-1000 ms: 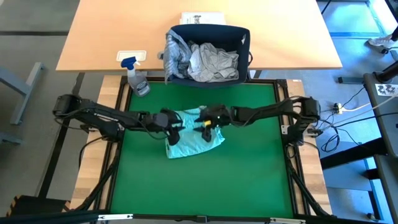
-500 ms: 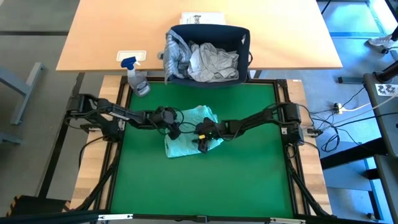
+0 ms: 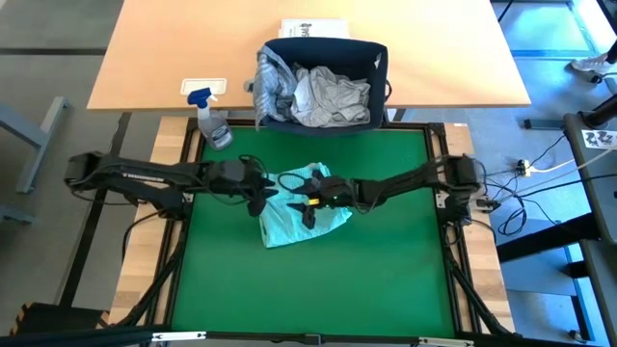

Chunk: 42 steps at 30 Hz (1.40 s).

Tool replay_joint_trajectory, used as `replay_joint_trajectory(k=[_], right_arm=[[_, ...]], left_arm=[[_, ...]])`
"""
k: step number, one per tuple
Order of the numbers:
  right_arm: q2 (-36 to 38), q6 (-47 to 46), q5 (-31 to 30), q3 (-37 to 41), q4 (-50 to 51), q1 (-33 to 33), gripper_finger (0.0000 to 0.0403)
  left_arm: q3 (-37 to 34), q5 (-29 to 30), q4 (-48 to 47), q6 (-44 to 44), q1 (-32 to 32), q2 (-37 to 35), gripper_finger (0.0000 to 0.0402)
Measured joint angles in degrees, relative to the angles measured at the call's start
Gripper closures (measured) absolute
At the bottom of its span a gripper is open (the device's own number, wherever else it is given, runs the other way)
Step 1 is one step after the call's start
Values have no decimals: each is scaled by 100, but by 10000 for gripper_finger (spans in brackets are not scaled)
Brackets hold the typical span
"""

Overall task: Fold laundry
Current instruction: Fold the blue short

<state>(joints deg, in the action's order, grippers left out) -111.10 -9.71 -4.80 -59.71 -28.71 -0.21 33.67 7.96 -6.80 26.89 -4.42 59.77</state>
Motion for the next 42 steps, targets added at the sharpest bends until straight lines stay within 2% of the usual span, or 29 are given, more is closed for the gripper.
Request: replay_joint_trajectory(k=[5, 11, 14, 17, 23, 27, 31, 34, 37, 40, 42], right_arm=[[-719, -79, -3, -301, 357, -124, 185], [-562, -180, -181, -417, 2090, -333, 185], [-233, -165, -554, -402, 3105, -371, 185], [173, 65, -755, -189, 3703, -371, 185], [1265, 57, -1158, 1039, 4409, -449, 185], [2154, 30, -1350, 2023, 4692, -829, 185], [2881, 349, -1461, 2564, 5067, -1559, 185], [3227, 832, -1422, 2618, 5262, -2148, 185], [3508, 798, -1297, 2348, 5584, -2571, 185], [3795, 630, -857, 2020, 6018, -2691, 185], [4020, 553, -294, 1907, 5969, -2625, 185]], left_arm=[[-4, 16, -303, 133, 48, -49, 247], [-4, -55, -713, 159, 128, -43, 247], [-4, -58, -834, 165, 191, -42, 247], [-4, -58, -823, 164, 240, -44, 247], [-4, -22, -825, 127, 240, -44, 247], [-4, 0, -825, 105, 240, -44, 247], [-4, 6, -823, 7, 238, -44, 247], [-4, 7, -823, -73, 238, -44, 247], [-4, 8, -821, -128, 235, -44, 247], [-4, 7, -822, -150, 236, -44, 247], [-4, 7, -823, -149, 236, -44, 247]])
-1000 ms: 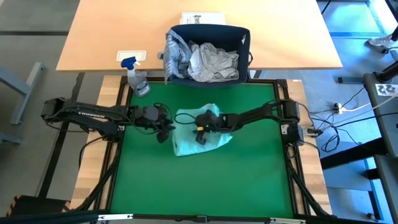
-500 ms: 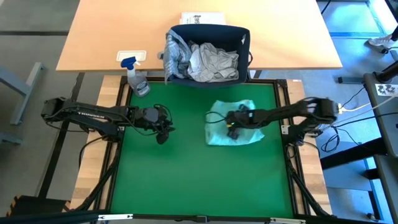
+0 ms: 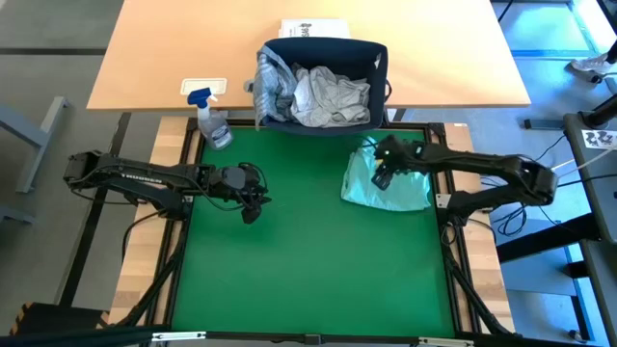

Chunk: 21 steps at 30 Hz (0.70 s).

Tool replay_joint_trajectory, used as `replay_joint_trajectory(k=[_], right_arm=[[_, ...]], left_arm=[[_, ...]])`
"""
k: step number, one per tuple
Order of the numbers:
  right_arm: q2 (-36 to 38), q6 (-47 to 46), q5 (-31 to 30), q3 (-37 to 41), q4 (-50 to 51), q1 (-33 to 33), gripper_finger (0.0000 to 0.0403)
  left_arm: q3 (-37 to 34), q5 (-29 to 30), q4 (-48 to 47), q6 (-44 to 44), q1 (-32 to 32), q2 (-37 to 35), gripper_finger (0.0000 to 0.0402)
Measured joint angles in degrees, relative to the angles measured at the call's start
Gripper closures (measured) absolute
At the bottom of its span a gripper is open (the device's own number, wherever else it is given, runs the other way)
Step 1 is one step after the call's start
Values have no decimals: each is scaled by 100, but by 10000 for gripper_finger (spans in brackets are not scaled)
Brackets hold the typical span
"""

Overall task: Fold laundry
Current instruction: Fold the blue short

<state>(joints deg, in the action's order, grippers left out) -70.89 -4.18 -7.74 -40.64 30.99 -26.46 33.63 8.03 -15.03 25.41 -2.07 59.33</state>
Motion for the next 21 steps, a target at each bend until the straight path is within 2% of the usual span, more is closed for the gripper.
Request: replay_joint_trajectory(k=[3, 6, 9, 12, 21], right_arm=[[190, -374, 611, 18, -332, 278, 185], [155, -545, 625, 221, -376, 670, 185], [-10, -545, 152, 560, -375, 946, 185], [-146, -322, -195, 861, -382, 952, 185], [-288, 1502, -1530, 1125, -825, 559, 185]], left_arm=[[0, 2, 2, -4, 0, 0, 247], [0, 2, 2, -4, 0, 0, 247], [0, 44, 4, -7, 0, 0, 247], [0, 44, 4, -7, 0, 0, 247], [0, 46, 4, -11, -7, 0, 247]])
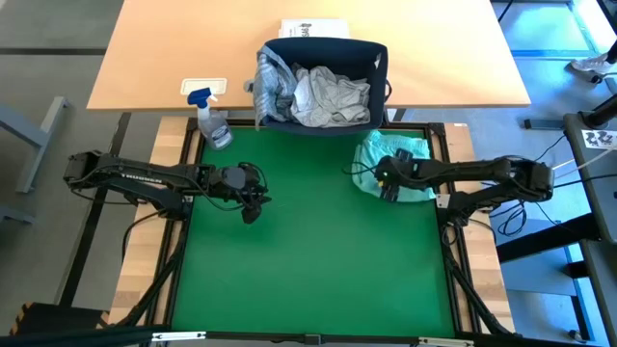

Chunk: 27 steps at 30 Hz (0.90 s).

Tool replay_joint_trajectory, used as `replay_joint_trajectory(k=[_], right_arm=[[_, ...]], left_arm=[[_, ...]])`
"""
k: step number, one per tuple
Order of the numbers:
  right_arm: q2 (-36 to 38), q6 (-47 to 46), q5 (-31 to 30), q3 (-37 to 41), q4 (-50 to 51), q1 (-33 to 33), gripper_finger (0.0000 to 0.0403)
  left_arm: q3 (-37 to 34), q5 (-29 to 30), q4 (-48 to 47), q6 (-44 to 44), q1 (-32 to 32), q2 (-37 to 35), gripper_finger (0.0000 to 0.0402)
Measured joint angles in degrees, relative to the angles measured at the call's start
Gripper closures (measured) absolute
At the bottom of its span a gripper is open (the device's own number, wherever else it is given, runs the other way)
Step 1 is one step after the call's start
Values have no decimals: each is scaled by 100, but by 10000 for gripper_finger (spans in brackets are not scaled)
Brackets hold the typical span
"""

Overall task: Fold laundry
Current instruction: Fold the blue short, then remove the white polo shirt from the blue laundry bin

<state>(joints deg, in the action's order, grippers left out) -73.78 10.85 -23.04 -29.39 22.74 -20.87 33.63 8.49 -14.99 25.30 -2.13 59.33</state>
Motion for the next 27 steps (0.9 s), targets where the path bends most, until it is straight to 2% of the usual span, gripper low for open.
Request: replay_joint_trajectory(k=[3, 6, 9, 11, 16, 20, 23, 27], right_arm=[[0, 617, -411, 1, -111, -241, 185], [0, 878, -444, -1, -139, -513, 185], [0, 765, -442, -131, -17, -623, 185], [18, 415, -413, -475, 401, -605, 185], [107, -297, 522, -1791, 1815, -407, 185], [129, -610, 1279, -2800, 2435, -160, 185], [131, -749, 1686, -3374, 2464, 81, 185], [131, -740, 1815, -3844, 2129, 386, 185]], left_arm=[[0, -1, 1, 0, 2, 0, 247], [0, 0, 1, 0, 2, 0, 247], [0, -2, -1, -1, 2, 0, 247], [0, 0, 1, 0, 2, 0, 247], [0, -2, 22, 4, 2, 0, 247], [0, -56, 226, 5, 3, 0, 247], [0, -165, 561, -20, 2, 0, 247], [0, -141, 1020, -61, 4, 0, 247]])
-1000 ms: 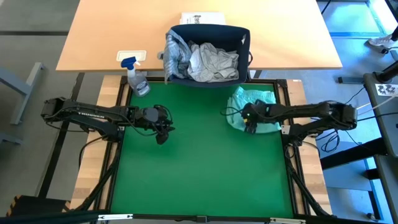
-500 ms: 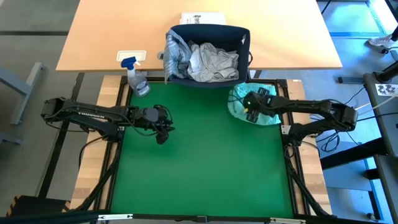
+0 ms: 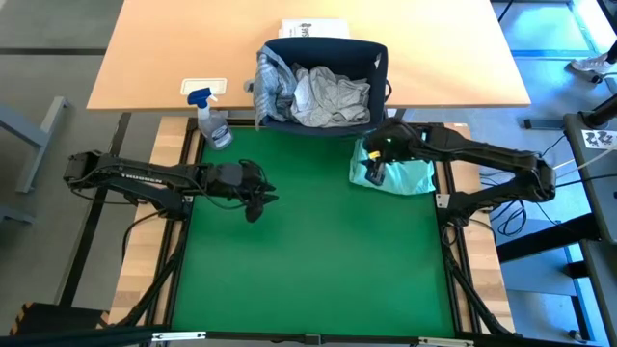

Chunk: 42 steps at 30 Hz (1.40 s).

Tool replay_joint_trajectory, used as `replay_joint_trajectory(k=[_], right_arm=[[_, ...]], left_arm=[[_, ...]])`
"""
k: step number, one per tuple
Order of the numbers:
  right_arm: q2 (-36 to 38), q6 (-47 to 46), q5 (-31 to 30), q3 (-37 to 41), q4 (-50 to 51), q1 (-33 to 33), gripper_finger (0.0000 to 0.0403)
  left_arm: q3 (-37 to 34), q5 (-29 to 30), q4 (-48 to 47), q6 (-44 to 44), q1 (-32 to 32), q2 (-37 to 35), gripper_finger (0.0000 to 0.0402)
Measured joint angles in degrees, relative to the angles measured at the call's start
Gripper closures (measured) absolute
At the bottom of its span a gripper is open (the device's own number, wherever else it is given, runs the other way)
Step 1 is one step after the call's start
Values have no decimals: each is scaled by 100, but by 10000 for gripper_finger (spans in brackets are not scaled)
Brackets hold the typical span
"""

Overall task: Fold laundry
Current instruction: Remove the white polo shirt from the blue laundry bin

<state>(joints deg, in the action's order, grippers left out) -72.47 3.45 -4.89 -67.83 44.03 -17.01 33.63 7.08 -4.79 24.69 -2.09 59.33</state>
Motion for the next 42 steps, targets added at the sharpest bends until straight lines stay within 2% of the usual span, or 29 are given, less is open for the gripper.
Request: replay_joint_trajectory(k=[4, 8, 10, 15, 19, 24, 29, 35, 42], right_arm=[[0, 146, -122, -118, -430, 57, 185], [-58, 500, -650, -119, -726, -137, 185], [-141, 675, -723, -119, -1013, -311, 185], [-377, 779, -645, -121, -2153, -966, 185], [-700, 885, -472, -181, -2581, -1462, 185], [-1393, 857, -455, -956, -1910, -1887, 177], [-2365, 651, -404, -2124, -884, -2185, 143], [-3626, 398, -113, -3465, 425, -2398, 126], [-4313, 233, 53, -3830, 1023, -2389, 150]], left_arm=[[0, 525, 387, -412, -68, 0, 246], [35, 704, 426, -181, -428, 0, 236], [121, 724, 366, -104, -650, 0, 223], [614, 736, -27, -244, -1214, 0, 184], [1057, 932, -428, -579, -1582, 0, 168], [1524, 955, -593, -1068, -2044, 0, 168], [1606, 1107, -584, -1719, -2567, 0, 169], [1606, 1157, -595, -1784, -3068, 0, 170], [1606, 1155, -593, -2226, -3311, 2, 170]])
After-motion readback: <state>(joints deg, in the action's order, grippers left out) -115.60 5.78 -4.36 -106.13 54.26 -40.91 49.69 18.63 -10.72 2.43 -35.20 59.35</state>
